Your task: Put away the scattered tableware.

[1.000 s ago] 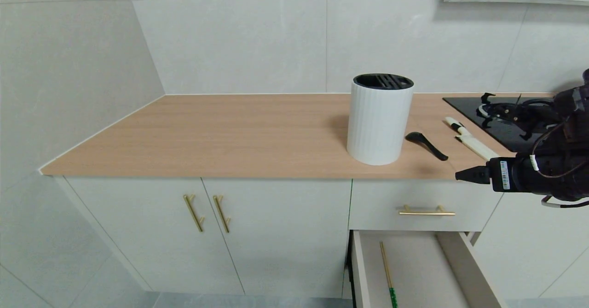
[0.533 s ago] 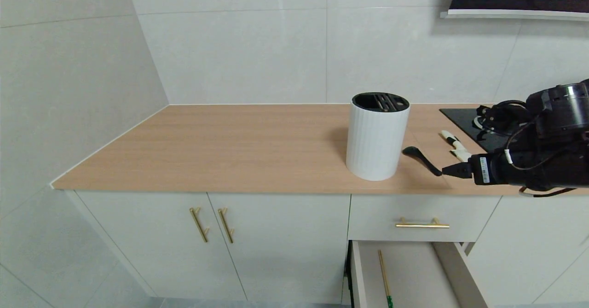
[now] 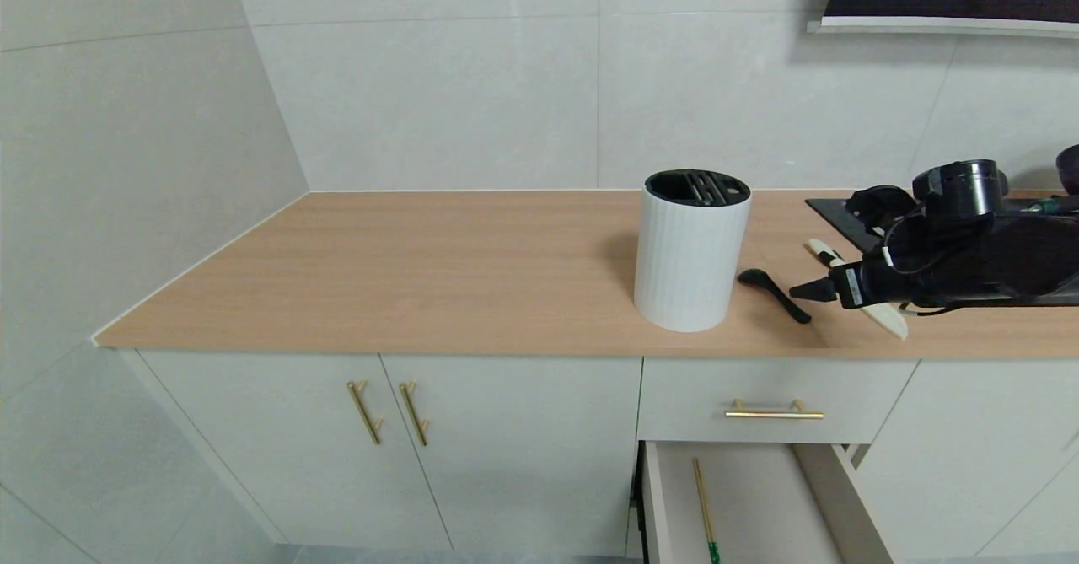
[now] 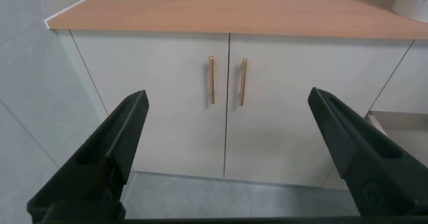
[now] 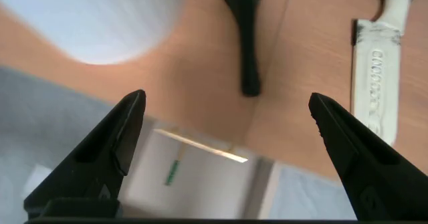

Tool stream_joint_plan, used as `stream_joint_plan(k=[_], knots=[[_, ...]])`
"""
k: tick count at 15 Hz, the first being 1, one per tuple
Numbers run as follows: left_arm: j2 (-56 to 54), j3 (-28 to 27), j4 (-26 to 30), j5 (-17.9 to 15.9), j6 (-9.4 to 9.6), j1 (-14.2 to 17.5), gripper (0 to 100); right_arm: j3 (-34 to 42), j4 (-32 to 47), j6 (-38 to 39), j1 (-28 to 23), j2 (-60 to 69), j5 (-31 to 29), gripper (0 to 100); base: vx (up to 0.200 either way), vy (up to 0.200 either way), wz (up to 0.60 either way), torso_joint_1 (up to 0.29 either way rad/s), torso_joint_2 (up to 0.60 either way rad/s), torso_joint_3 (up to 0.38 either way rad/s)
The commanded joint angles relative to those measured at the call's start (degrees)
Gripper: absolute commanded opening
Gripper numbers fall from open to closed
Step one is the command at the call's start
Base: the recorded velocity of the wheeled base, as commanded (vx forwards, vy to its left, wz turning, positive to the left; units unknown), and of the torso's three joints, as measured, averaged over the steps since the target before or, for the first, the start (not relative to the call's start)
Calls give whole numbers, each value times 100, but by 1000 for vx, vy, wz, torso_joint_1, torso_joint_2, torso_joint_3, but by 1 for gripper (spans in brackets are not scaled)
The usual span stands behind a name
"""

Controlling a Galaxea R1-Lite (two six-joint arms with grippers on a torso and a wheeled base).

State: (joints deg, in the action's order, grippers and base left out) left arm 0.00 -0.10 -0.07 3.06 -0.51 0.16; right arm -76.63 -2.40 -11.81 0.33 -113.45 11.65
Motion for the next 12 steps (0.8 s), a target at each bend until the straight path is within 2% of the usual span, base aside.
stream_joint_plan(k=[1,6,9,12], knots=[[0,1,-1,2,-2,2,100,-511,-6,-93,-59,-819,30,100,0,0,0,0,0,0],[0,1,-10,2,-2,2,100,-1082,-50,-128,-50,-1391,47,100,0,0,0,0,0,0],[0,1,-1,2,-2,2,100,-1117,-234,-128,-50,-1540,65,100,0,0,0,0,0,0],[0,1,-1,2,-2,2,100,-1381,-296,-111,-59,-1769,364,100,0,0,0,0,0,0]])
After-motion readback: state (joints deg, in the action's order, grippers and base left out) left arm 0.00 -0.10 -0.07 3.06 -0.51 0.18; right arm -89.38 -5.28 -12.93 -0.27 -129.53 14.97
